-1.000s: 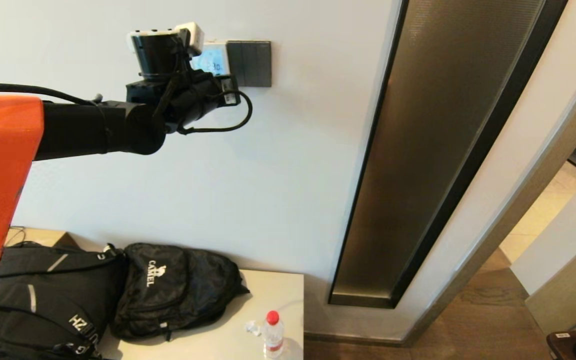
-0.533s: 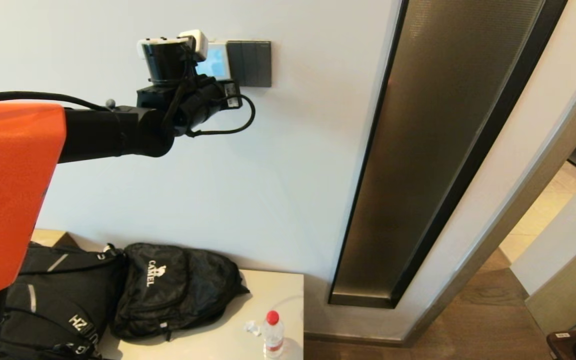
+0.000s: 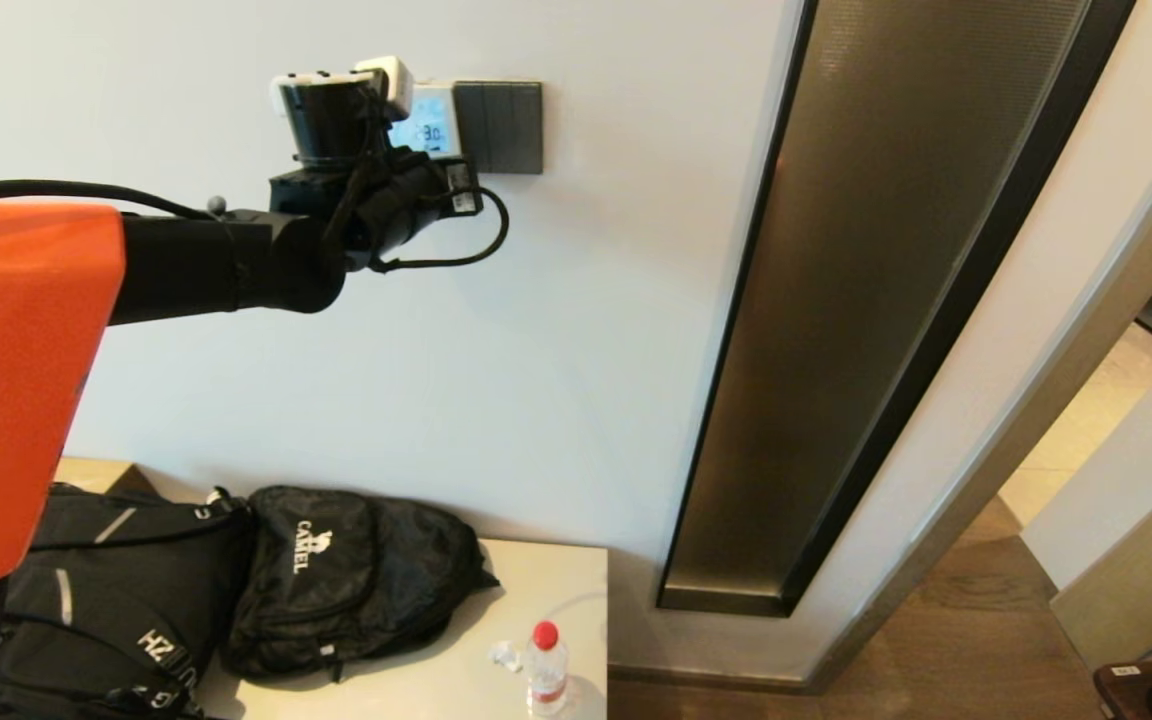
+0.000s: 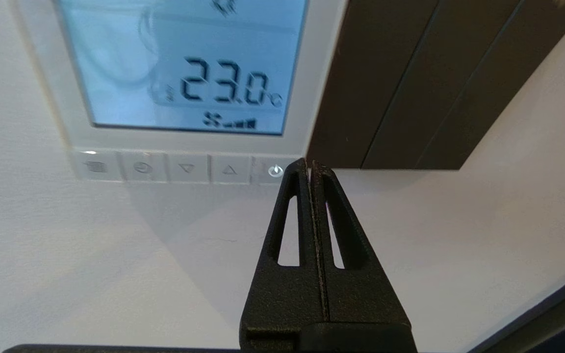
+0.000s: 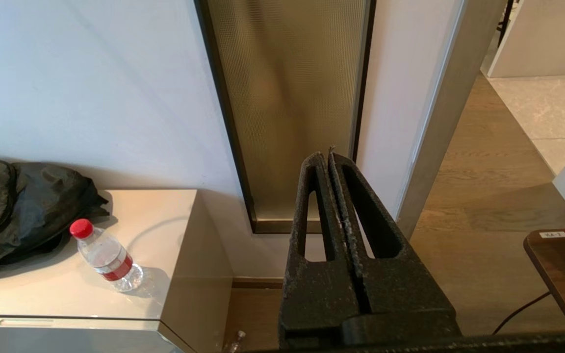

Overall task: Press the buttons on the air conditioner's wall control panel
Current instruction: Turn off the central air conditioner

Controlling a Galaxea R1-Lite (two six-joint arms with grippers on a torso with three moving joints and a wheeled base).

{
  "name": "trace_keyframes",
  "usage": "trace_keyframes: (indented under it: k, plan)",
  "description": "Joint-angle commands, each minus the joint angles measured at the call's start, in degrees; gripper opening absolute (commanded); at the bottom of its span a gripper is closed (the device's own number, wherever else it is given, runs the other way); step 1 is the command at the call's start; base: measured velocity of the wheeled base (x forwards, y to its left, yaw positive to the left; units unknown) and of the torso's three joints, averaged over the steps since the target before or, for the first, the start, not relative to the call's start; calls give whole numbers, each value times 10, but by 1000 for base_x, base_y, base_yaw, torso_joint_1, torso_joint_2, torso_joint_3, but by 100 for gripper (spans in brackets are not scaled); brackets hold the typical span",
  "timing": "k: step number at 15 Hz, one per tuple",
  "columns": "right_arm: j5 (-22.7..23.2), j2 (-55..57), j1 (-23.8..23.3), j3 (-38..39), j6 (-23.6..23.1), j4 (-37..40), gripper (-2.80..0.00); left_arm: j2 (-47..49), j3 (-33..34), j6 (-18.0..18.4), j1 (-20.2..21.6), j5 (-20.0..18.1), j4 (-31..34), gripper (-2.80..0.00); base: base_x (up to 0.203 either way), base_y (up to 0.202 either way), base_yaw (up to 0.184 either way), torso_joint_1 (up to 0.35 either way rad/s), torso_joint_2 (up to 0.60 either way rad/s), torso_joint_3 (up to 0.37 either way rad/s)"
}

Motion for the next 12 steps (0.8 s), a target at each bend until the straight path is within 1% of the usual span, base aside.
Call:
trace_keyframes:
  k: [1,2,4,5,6,7,9,12]
  plan:
    - [0,1,0,0,0,0,-280,-29,15,-2,-13,1,-2,-280,0,0,0,0,0,0]
    - [0,1,0,0,0,0,-280,-45,32,-2,-21,1,-4,-280,0,0,0,0,0,0]
    - [0,1,0,0,0,0,-280,-79,82,2,-36,4,-34,-280,0,0,0,0,0,0]
    - [0,1,0,0,0,0,-280,-93,112,10,-41,9,-56,-280,0,0,0,0,0,0]
    - [0,1,0,0,0,0,-280,-102,134,28,-44,15,-79,-280,0,0,0,0,0,0]
    - [0,1,0,0,0,0,-280,-101,139,37,-45,18,-87,-280,0,0,0,0,0,0]
    - [0,1,0,0,0,0,-280,-89,136,37,-42,21,-86,-280,0,0,0,0,0,0]
    - [0,1,0,0,0,0,-280,-59,116,37,-27,21,-82,-280,0,0,0,0,0,0]
